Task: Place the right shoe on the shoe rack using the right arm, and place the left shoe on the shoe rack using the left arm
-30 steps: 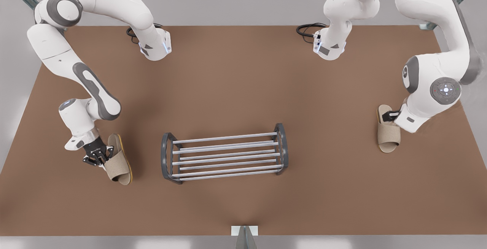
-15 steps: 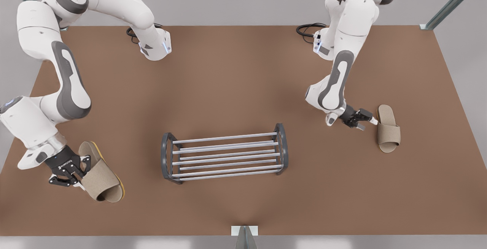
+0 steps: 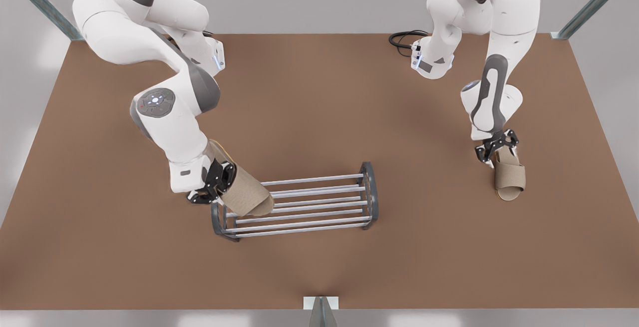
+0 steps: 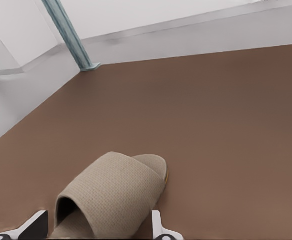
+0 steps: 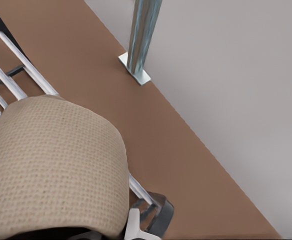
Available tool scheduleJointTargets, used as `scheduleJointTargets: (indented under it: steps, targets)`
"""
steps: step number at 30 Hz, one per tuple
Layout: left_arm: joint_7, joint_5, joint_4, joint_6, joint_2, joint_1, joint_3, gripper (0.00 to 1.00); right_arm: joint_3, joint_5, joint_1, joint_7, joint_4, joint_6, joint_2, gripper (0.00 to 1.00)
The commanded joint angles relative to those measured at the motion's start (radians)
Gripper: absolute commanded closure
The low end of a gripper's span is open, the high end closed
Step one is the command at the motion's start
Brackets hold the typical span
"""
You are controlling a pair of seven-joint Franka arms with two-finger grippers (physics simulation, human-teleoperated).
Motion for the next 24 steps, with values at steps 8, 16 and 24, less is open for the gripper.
scheduleJointTargets:
  steps: [8, 16, 24]
  targets:
    - [-1.289, 0.29, 0.012, 0.029, 0.057, 0.001, 0.002, 0.0, -0.169, -0.205, 0.306, 1.344, 0.08, -0.142, 0.002, 0.79]
    - [-1.296, 0.358, 0.112, 0.027, 0.172, 0.046, -0.037, 0.0, -0.433, -0.213, 0.408, 1.321, -0.019, 0.179, -0.02, 0.79]
    - [-1.293, 0.358, 0.141, 0.029, 0.204, 0.123, -0.122, 0.0, -0.401, -0.27, 0.207, 1.373, -0.392, 0.69, -0.168, 0.79]
